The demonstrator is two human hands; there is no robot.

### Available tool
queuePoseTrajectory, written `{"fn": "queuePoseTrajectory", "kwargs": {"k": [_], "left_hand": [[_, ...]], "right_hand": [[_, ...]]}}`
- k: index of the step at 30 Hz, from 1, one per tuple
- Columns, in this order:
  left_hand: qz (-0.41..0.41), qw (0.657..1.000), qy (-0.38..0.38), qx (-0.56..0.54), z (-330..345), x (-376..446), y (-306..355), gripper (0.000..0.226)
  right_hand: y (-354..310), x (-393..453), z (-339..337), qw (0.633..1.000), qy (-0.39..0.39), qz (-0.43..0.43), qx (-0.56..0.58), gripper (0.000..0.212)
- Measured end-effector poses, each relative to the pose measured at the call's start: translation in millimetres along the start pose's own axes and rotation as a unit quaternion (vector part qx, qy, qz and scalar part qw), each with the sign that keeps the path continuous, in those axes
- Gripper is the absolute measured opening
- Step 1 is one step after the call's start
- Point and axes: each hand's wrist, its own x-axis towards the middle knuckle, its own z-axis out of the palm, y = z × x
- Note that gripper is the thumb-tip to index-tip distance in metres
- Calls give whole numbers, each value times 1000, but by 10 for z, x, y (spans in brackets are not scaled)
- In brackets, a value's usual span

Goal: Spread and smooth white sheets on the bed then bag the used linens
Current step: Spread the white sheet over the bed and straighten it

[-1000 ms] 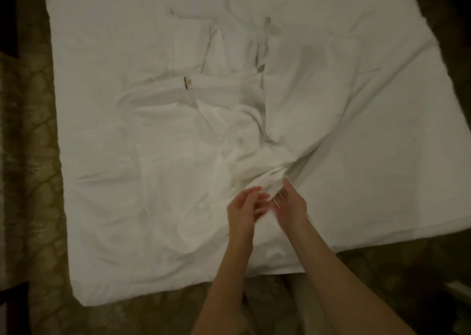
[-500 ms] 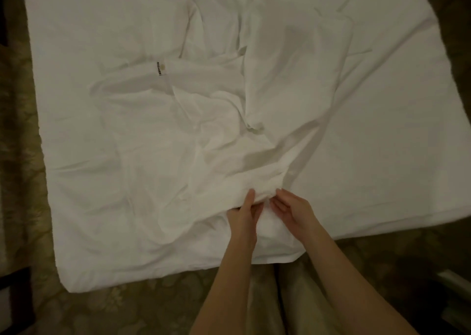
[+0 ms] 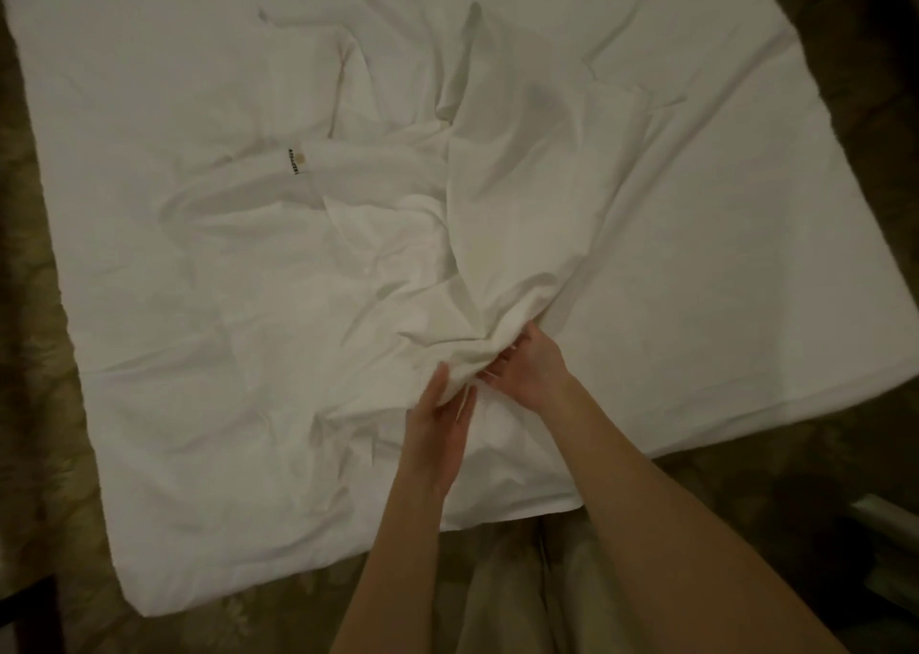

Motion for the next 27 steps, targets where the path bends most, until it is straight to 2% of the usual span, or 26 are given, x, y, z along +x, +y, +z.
{"fn": "queuePoseTrajectory", "kwargs": {"k": [2,4,6,9,13,16,20,23,27], "left_hand": [[30,996,-57,60,202,19,-83,64],[42,994,-49,94,356,23,-148,74],[42,995,-52,79,413,46,-169,62],[29,999,-25,-4,377,69,-110,46],[35,998,16,-55,262,-11,32,30],[70,988,74,-113,193,33,98,21],[124,967,136,-178,322,145,5,18],[112,973,139,-144,727,87,-303,30],[49,977,134,-159,1217,26,-873,50]], "right_hand": [[59,14,5,999,-27,1,43,43],[17,-19,-21,996,-30,-20,81,41],[-114,-13,-92,995,-4,-46,91,33],[-368,-12,-165,985,-17,-46,166,30],[-627,-44,-41,986,-47,-55,147,20],[-596,-75,127,987,-76,-42,137,18],[-589,-170,-99,976,-46,-108,183,25],[-773,-323,-497,977,3,-167,132,21],[-996,-557,-788,967,54,-242,-58,22]]}}
